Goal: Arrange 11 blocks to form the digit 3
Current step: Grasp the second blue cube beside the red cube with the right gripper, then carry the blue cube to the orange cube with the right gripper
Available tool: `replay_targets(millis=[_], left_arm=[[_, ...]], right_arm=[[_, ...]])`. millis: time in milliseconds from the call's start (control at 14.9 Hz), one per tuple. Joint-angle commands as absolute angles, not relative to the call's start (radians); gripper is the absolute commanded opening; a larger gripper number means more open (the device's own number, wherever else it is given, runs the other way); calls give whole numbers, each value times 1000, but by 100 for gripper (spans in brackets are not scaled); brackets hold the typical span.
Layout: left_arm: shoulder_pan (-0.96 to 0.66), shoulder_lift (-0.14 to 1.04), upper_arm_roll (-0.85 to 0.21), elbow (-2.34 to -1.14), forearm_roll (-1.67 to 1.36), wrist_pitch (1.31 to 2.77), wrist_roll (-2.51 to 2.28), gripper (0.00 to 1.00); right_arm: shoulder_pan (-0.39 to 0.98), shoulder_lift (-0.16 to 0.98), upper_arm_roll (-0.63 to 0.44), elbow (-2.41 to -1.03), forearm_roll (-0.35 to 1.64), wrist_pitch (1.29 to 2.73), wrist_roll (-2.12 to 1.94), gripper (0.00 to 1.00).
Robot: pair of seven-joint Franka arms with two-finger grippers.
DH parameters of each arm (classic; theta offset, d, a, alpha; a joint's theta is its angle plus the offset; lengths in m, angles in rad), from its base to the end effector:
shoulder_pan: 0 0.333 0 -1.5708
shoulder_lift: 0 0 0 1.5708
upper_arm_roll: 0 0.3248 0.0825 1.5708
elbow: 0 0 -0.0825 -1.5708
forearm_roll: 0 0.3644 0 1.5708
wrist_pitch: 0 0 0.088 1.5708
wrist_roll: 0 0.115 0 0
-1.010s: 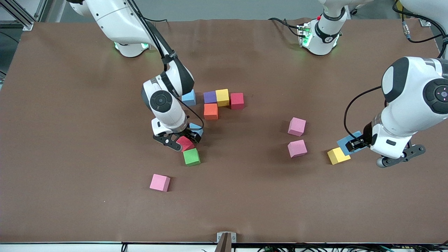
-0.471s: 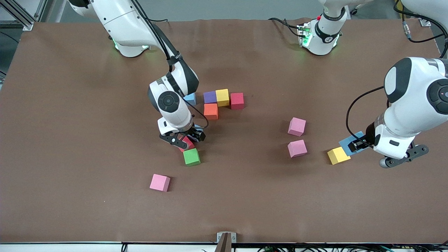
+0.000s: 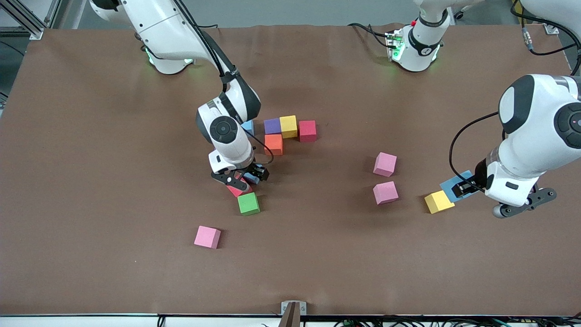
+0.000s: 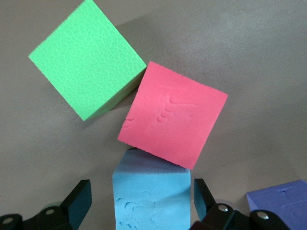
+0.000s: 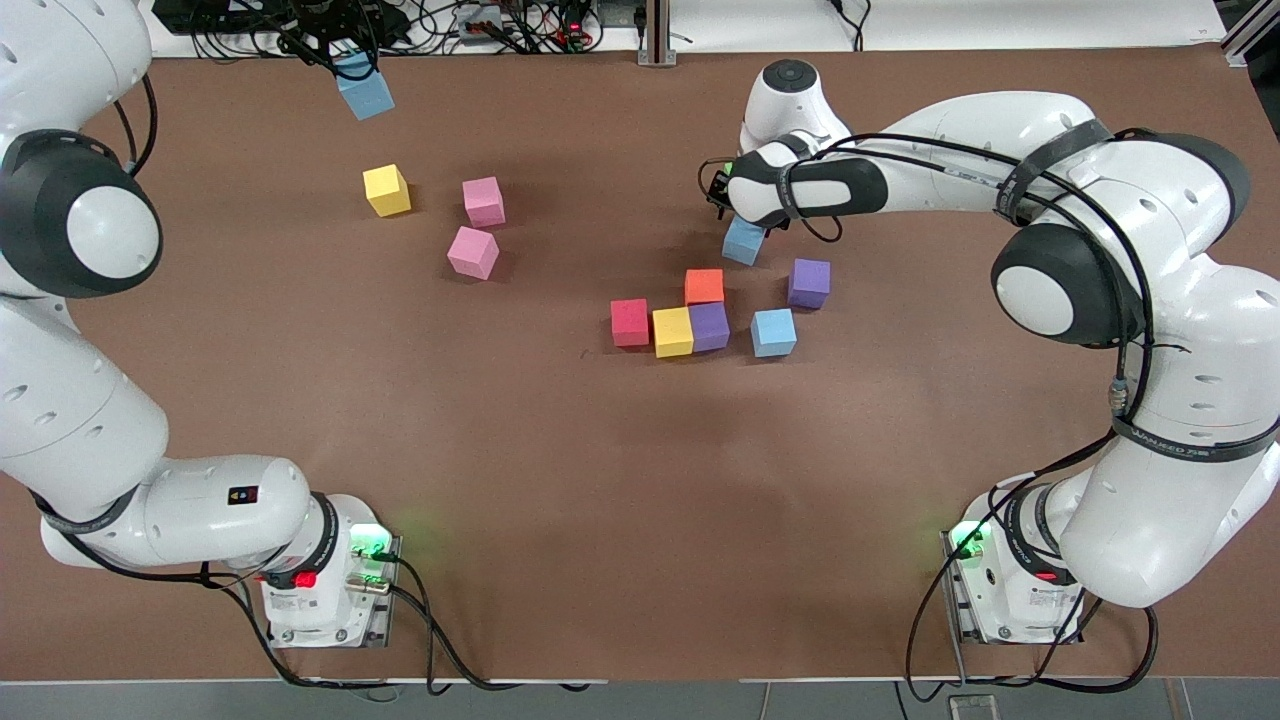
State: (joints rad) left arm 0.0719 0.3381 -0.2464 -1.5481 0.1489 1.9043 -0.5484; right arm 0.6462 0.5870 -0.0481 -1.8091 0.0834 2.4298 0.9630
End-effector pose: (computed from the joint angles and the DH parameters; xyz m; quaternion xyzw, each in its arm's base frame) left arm 0.6420 -0.0810 0.4696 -0.9849 -0.1699 -0.0243 0.0232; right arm 0.5339 0.3678 0.2344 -0.9779 0.2077 -0.0022 0.0226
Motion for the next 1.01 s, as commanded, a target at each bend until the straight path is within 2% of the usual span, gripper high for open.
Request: replay_targets(millis=[0,269,673,741,943], left_arm=[[75,336,-245,-1552,143,1910,-541,21],[74,337,-242,-1554,141,1907,-561,21],[72,334,-241,-1554,140,1891,-716,19],[68,333,-242,-1555,141,1881,-756,17],[74,336,-245,-1557,132,1875,-891,18]], right_arm=[[653,581,-49,-1832,89,2447,965,95],[670,569,-49,-1871,87,2448,965,91],[696,569,-51,-1855,46,2451,954,39],[696,571,-49,-1847,19,2451,944,34],[690,575,-46,-1816,17,2453,775,34]])
